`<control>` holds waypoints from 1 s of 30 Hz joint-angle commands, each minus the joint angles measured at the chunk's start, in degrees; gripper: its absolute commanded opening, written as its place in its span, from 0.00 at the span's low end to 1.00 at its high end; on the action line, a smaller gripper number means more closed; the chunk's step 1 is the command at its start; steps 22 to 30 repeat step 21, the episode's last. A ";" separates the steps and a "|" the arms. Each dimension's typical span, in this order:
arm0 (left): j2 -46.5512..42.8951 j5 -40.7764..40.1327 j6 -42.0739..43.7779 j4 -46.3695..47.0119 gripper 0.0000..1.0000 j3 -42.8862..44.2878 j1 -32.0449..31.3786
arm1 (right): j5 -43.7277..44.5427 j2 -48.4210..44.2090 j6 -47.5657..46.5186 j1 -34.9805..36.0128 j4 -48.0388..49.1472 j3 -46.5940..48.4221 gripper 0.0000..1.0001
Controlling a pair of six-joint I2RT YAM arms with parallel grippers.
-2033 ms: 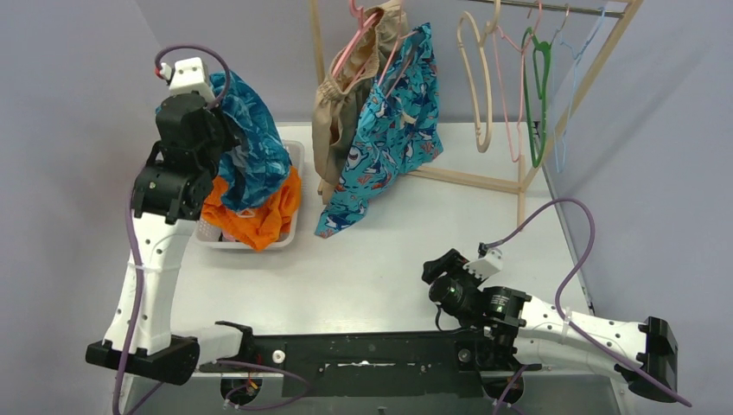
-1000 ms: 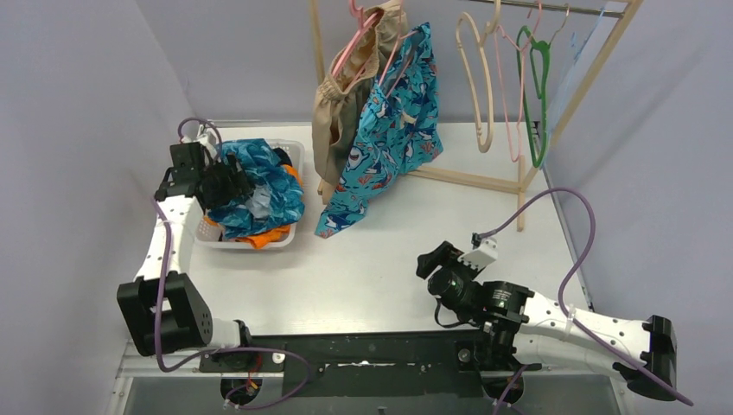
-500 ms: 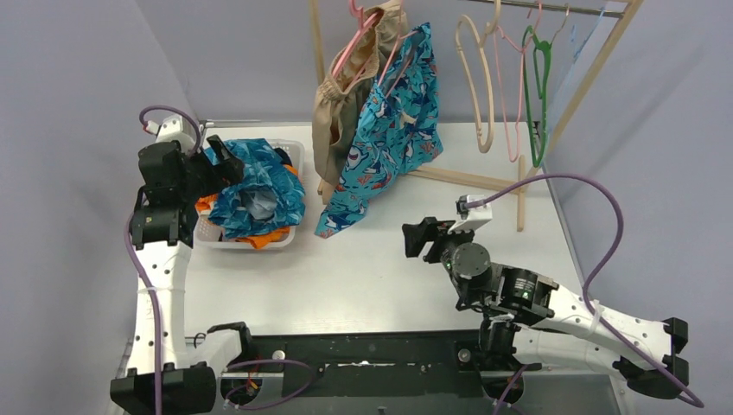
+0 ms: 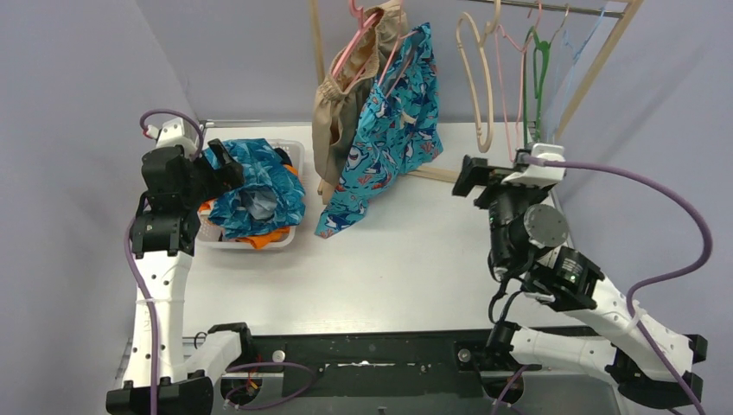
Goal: Remove the shorts from the hanger
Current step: Reset both arms
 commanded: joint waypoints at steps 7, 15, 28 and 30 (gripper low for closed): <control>-2.05 -2.10 -0.29 1.52 0.84 2.24 -1.90 | -10.00 5.81 11.41 -15.69 -21.31 7.28 0.92; -3.24 -2.40 0.21 1.41 0.84 1.83 -1.90 | -19.23 3.76 14.40 -20.79 -18.72 2.88 0.93; -2.80 -3.19 -0.51 0.42 0.84 1.94 -1.90 | -23.89 0.59 15.49 -20.80 -16.12 -0.09 0.94; -2.80 -3.19 -0.51 0.42 0.84 1.94 -1.90 | -23.89 0.59 15.49 -20.80 -16.12 -0.09 0.94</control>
